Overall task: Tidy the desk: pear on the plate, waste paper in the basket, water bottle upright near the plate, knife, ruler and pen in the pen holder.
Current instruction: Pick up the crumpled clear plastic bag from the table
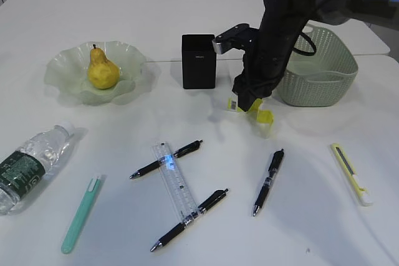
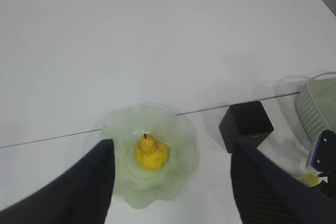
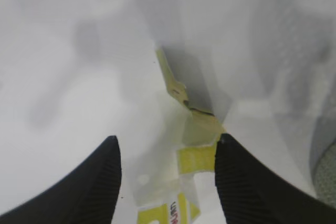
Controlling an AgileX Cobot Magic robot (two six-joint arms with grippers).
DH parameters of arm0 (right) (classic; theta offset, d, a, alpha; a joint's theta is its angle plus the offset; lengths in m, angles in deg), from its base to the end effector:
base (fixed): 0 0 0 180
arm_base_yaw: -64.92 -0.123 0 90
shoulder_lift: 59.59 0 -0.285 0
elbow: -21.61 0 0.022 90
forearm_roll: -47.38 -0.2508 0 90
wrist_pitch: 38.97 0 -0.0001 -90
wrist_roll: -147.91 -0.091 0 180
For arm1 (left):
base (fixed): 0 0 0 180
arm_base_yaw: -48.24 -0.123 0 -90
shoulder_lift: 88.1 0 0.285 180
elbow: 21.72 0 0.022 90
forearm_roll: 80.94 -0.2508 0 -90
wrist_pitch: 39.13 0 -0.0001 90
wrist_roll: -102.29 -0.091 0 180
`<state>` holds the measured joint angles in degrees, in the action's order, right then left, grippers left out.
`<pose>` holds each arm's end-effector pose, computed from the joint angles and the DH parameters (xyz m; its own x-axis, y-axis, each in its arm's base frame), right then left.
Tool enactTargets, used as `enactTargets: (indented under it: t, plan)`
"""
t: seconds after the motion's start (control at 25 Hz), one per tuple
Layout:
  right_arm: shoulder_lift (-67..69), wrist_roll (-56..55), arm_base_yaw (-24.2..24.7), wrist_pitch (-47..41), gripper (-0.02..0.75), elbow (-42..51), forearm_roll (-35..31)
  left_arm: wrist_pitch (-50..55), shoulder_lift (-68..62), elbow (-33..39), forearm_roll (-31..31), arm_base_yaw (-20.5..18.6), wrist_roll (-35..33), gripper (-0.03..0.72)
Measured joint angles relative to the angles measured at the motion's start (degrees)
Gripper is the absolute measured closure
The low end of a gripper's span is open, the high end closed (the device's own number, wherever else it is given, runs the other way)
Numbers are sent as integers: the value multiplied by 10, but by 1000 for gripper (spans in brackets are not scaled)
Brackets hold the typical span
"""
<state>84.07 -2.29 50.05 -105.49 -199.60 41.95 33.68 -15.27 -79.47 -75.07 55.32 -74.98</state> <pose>0.4780 0.1351 0.1703 -0.7141 -0.6676 -0.2104 -0.6807 0.7325 -0.0140 0.3333 -0.0504 0.5269 -0.5424 -0.0108 -0.8401 0.1630 0.9796 -0.1178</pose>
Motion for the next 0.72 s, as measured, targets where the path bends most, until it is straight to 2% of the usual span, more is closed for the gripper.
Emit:
enactTargets:
  t: [0.72]
  plan:
    - [15,81,0,55,288,0,28,0,0,0,0,0,0,205]
